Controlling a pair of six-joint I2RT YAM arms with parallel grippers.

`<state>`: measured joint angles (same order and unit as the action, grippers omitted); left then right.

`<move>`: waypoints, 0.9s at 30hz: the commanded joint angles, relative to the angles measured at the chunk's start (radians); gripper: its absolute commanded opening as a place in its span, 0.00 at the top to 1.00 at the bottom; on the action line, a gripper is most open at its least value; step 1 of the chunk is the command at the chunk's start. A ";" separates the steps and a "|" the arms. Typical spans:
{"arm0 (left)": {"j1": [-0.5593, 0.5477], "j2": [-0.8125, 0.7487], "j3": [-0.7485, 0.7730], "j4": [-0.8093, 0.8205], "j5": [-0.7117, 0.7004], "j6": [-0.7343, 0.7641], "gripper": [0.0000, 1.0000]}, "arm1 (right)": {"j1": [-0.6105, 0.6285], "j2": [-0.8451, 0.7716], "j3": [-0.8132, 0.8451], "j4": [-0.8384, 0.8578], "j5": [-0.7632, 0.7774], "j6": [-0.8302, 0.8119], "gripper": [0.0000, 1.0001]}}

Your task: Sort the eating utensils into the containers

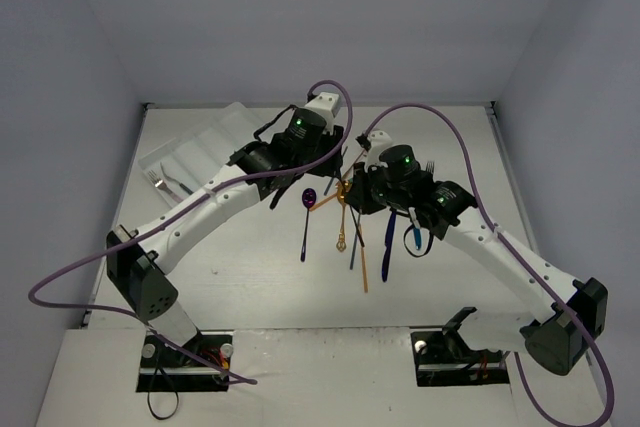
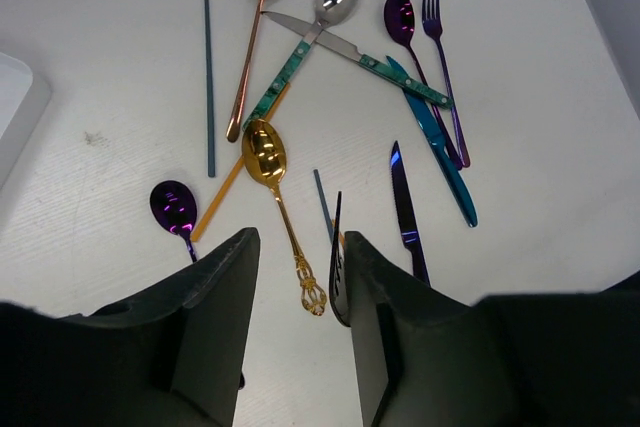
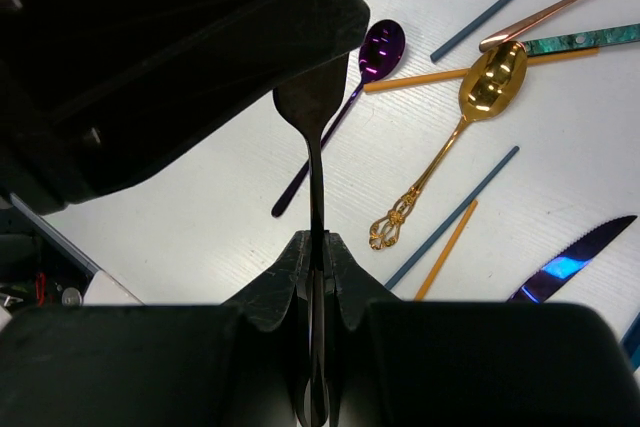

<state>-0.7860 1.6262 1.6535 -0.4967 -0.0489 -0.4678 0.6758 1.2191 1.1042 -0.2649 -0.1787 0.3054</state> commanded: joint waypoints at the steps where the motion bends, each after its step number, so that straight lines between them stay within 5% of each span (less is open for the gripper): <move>1: -0.006 0.005 0.043 0.024 0.002 0.010 0.67 | 0.005 -0.002 0.019 0.071 0.015 -0.014 1.00; 7: 0.001 0.010 0.029 0.075 0.038 0.032 1.00 | 0.005 0.014 0.028 0.075 0.028 -0.008 0.98; 9: 0.013 0.003 0.009 0.094 0.049 0.034 1.00 | 0.006 0.021 0.031 0.075 0.036 0.001 0.89; 11: 0.049 -0.006 -0.018 0.116 0.084 0.032 1.00 | 0.005 0.025 0.032 0.075 0.047 0.011 0.64; 14: 0.126 -0.044 -0.101 0.176 0.136 0.023 1.00 | 0.005 0.023 0.032 0.073 0.072 0.025 0.43; 27: 0.764 -0.129 -0.273 0.278 0.280 0.294 1.00 | -0.086 -0.079 -0.093 0.062 0.074 0.006 0.34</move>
<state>-0.1615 1.5349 1.3445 -0.3006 0.1615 -0.3043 0.6422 1.2017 1.0395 -0.2421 -0.1083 0.3208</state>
